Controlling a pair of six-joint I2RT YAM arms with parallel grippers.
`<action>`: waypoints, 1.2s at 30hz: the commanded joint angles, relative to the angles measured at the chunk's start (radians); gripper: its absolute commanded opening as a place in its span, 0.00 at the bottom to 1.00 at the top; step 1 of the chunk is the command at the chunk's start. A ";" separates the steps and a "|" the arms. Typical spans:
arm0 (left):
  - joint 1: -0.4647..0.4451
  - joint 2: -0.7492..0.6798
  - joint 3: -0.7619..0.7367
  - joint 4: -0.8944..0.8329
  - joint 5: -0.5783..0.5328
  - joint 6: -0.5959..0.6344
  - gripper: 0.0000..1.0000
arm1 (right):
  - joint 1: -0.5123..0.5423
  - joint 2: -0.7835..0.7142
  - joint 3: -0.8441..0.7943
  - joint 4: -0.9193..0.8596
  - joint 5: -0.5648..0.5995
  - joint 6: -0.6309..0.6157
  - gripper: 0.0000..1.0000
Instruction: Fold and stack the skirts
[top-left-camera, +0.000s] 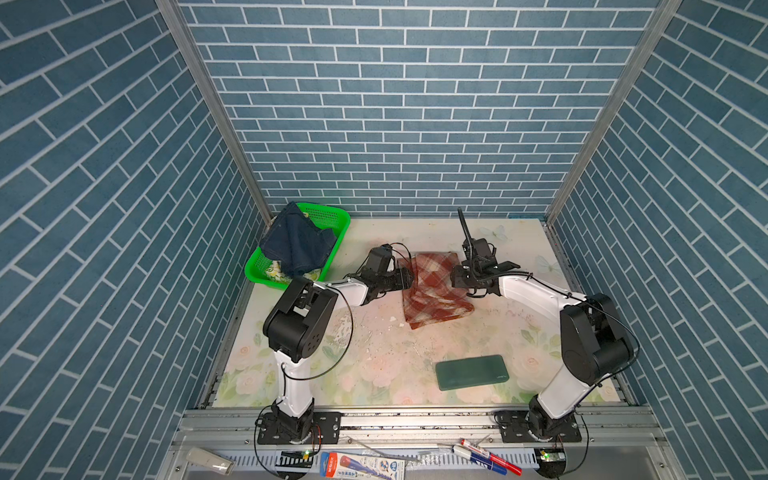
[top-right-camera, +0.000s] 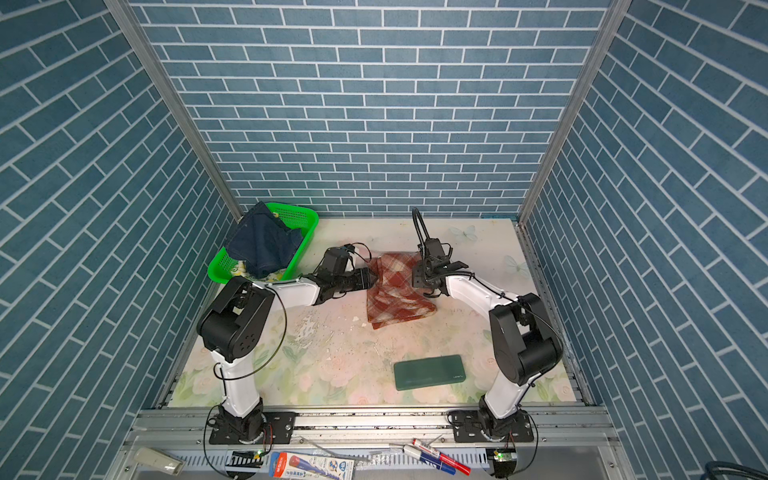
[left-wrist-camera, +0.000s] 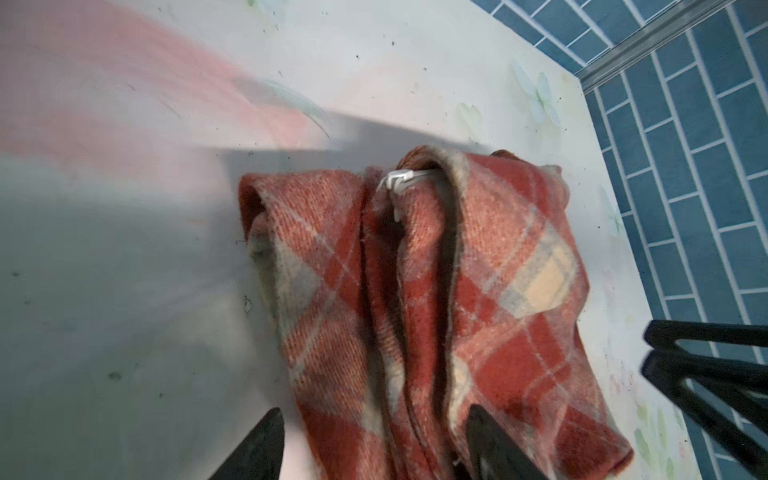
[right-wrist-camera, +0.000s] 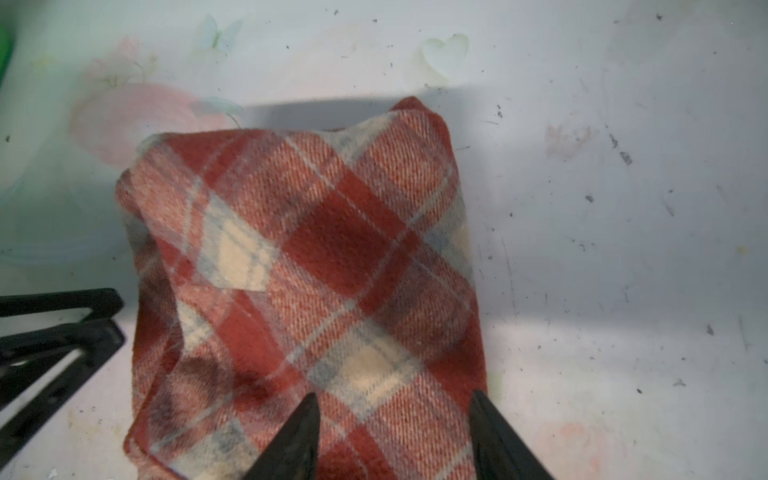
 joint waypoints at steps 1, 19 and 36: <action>-0.002 0.034 0.029 0.022 0.037 0.032 0.70 | -0.005 -0.039 -0.035 0.029 -0.010 0.024 0.58; -0.002 -0.065 -0.047 0.014 -0.074 0.056 0.61 | -0.011 -0.038 -0.040 0.028 0.018 -0.002 0.58; 0.011 -0.142 -0.126 0.021 -0.064 0.049 0.45 | 0.121 0.057 0.112 -0.051 0.125 -0.001 0.60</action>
